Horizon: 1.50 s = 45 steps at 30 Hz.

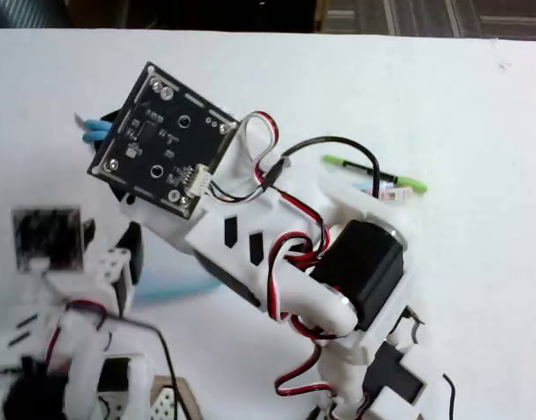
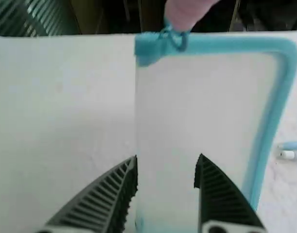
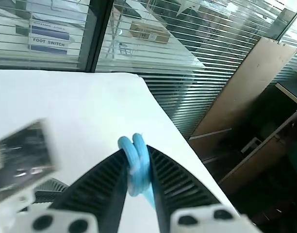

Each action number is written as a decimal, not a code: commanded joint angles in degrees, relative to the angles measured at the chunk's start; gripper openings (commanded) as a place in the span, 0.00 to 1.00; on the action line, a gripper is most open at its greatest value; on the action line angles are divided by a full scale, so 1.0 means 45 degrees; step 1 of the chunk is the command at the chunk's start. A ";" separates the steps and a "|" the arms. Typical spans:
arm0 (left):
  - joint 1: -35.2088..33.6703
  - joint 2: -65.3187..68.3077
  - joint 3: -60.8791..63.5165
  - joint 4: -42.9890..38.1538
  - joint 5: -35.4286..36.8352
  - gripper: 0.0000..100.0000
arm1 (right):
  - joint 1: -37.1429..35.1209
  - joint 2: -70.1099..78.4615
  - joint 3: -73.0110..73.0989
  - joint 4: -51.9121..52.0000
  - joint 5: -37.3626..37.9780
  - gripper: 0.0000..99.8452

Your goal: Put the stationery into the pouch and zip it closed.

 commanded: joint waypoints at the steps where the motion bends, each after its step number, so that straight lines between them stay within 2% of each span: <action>1: -0.0068 -0.0615 0.0508 -0.0469 0.0078 0.23 | -0.0381 -0.0322 -0.0332 -0.0205 0.0078 0.02; 10: -0.0361 -0.0830 0.0020 -0.0137 0.0059 0.26 | -0.0928 -0.0342 -0.0371 0.1299 0.0117 0.02; 15: -0.0654 -0.1983 -0.2950 0.1231 0.0059 0.26 | -0.0264 -0.0772 -0.0391 0.1495 0.0117 0.02; 19: -0.0694 -0.2471 -0.5685 0.3126 0.0059 0.25 | 0.0361 -0.0791 -0.0293 0.1690 0.0039 0.02; 24: -0.0694 -0.2354 -0.5998 0.5079 0.0117 0.25 | 0.0440 -0.0654 -0.0254 0.1690 0.0020 0.02; 30: -0.0772 -0.2315 -0.6662 0.5099 0.0176 0.25 | 0.0635 -0.0361 -0.0293 0.1729 0.0020 0.02; 34: -0.1436 -0.2295 -0.6994 0.5021 0.0234 0.25 | 0.1026 -0.0361 -0.0293 0.1729 0.0020 0.02; 39: -0.1416 -0.2295 -0.7131 0.5079 0.1563 0.25 | 0.1573 -0.0342 -0.0274 0.1670 0.0020 0.02; 45: -0.1162 -0.1983 -0.6662 0.5177 0.1582 0.25 | 0.1553 -0.0303 -0.0274 0.1514 -0.0488 0.02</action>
